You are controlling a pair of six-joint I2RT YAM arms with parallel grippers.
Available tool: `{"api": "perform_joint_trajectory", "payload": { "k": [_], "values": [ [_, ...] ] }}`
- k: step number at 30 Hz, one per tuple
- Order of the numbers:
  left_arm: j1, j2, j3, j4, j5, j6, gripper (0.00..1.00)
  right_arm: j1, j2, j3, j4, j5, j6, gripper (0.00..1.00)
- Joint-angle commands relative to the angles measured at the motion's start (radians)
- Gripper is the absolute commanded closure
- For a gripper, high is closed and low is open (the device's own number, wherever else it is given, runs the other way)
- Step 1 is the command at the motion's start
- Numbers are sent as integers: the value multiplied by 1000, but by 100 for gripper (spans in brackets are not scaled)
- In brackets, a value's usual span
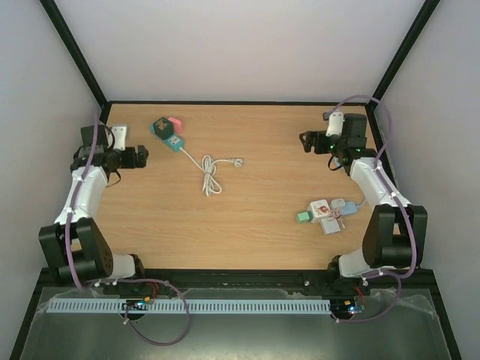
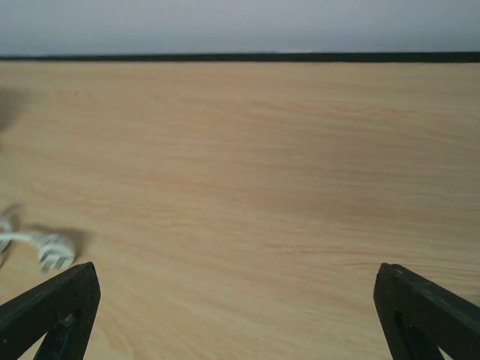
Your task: Pull the plug off the socket
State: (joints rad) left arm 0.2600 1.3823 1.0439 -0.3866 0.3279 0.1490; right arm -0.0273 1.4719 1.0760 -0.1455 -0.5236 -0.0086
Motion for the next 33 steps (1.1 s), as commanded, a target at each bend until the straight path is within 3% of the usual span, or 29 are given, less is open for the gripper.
{"api": "perform_joint_trajectory", "payload": {
  "k": [1,11,21,27,33],
  "values": [
    [-35,-104,-107,49,-3,-11,0,80,-51,-48,28,-5,-68,2],
    [-78,-216,-222,37,46,21,0,368,35,31,0,82,-151,2],
    [-81,-286,-255,42,59,55,0,678,306,297,-95,225,-233,2],
    [-78,-300,-261,34,71,64,0,789,479,459,-155,299,-251,2],
    [-73,-302,-264,34,70,64,0,822,644,633,-215,332,-231,1]
  ]
}}
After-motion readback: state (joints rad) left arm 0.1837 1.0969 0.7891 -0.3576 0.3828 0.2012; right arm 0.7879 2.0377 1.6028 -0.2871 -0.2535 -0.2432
